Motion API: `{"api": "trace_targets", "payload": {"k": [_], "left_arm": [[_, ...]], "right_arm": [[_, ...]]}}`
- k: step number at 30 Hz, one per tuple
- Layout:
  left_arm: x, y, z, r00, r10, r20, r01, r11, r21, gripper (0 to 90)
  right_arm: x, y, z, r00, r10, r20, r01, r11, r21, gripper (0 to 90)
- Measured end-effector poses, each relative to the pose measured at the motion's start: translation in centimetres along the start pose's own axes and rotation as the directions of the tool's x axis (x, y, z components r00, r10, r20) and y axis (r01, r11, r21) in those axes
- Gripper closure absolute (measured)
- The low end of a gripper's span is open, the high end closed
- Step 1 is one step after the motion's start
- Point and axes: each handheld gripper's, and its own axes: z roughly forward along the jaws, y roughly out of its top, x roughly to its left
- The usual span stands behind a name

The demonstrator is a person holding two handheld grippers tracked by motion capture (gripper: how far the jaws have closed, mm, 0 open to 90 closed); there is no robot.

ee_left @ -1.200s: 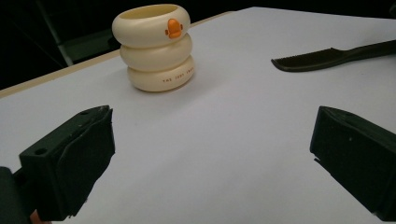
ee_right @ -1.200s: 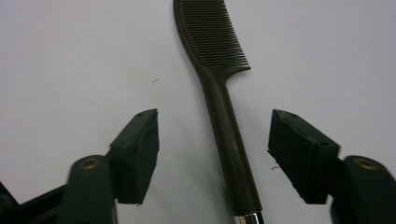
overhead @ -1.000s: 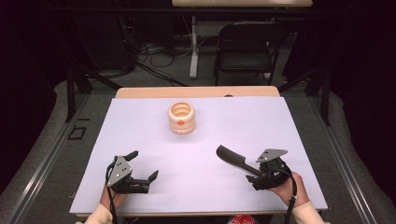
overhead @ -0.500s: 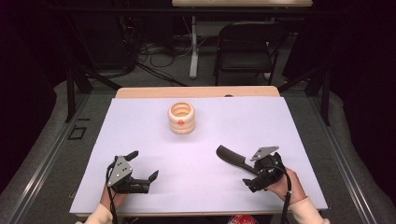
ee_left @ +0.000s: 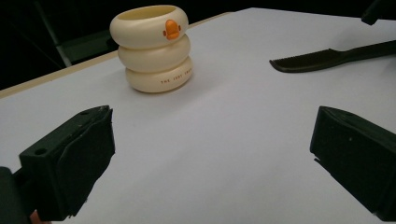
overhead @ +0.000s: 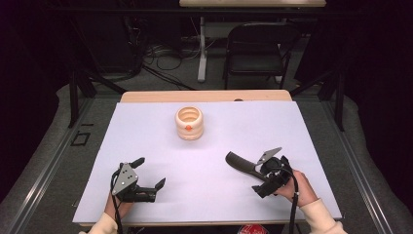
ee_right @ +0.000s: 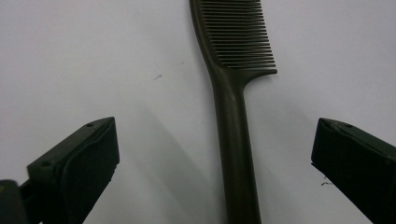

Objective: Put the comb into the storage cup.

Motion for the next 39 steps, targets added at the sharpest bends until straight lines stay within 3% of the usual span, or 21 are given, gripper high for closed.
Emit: {"api": "trace_targets", "payload": {"k": [9,19,24,26,39], "left_arm": [[0.0,0.0,0.0,1.0,0.0,0.002,0.0,1.0,0.003,0.1],[0.0,0.0,0.0,1.0,0.0,0.008,0.0,1.0,0.006,0.2],[0.0,0.0,0.0,0.9999,0.001,0.01,-0.001,1.0,0.008,0.2],[0.0,0.0,0.0,1.0,0.001,0.01,-0.002,1.0,0.008,0.2],[0.0,0.0,0.1,0.9999,-0.002,0.012,0.002,0.9999,0.012,0.1]], "right_arm": [[-0.2,0.9,0.6,0.9998,-0.019,0.002,0.019,0.999,0.049,4.2],[0.0,2.4,1.2,0.9978,-0.059,0.03,0.055,0.991,0.121,45.2],[0.2,3.2,1.6,0.994,-0.092,0.059,0.081,0.982,0.172,56.6],[0.3,3.4,1.8,0.9939,-0.102,0.042,0.092,0.976,0.198,60.6],[-0.2,3.5,2.8,0.9953,-0.093,0.026,0.083,0.963,0.258,68.2]]}}
